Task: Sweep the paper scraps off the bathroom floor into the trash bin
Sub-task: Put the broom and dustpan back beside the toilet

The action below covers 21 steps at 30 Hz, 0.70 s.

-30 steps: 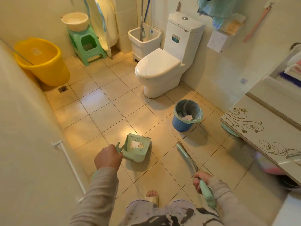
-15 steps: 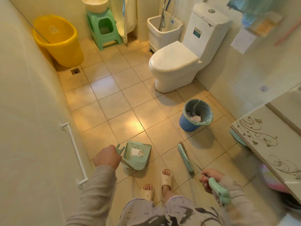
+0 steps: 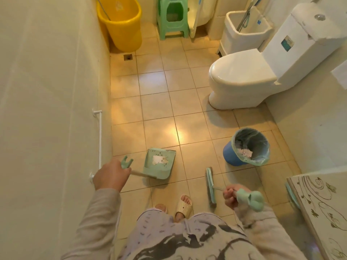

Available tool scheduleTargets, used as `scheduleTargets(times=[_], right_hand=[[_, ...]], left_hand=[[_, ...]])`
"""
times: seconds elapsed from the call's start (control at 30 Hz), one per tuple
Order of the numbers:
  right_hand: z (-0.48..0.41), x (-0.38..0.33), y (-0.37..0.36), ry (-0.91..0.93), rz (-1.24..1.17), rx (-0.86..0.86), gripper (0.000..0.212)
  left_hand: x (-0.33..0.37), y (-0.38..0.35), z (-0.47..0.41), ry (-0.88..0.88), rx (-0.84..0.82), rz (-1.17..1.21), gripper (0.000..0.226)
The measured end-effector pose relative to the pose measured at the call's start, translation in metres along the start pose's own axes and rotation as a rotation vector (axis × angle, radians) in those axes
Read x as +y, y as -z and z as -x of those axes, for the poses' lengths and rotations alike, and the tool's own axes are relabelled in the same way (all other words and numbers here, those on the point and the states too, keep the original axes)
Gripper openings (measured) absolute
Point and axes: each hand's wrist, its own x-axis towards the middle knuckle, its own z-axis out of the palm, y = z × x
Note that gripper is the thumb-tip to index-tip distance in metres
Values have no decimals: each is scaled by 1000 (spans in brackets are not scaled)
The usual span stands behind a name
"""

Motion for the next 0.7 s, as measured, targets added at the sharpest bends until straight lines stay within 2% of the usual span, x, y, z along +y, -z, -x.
scheduleTargets(times=[0.17,0.37,0.57,0.7], right_hand=[[-4,-49,-23,32,76,-82,33],[3,-104,-68,70,163,-166,34],[7,-160,-125,105,185,-200,36],[-4,-183,-165,119,163,-188,34]], left_hand=[[1,-2,3,121,84,62,33],[9,8,-12,170,145,134,31],[10,30,-56,169,217,151,29],[6,56,-105,133,208,115,29]])
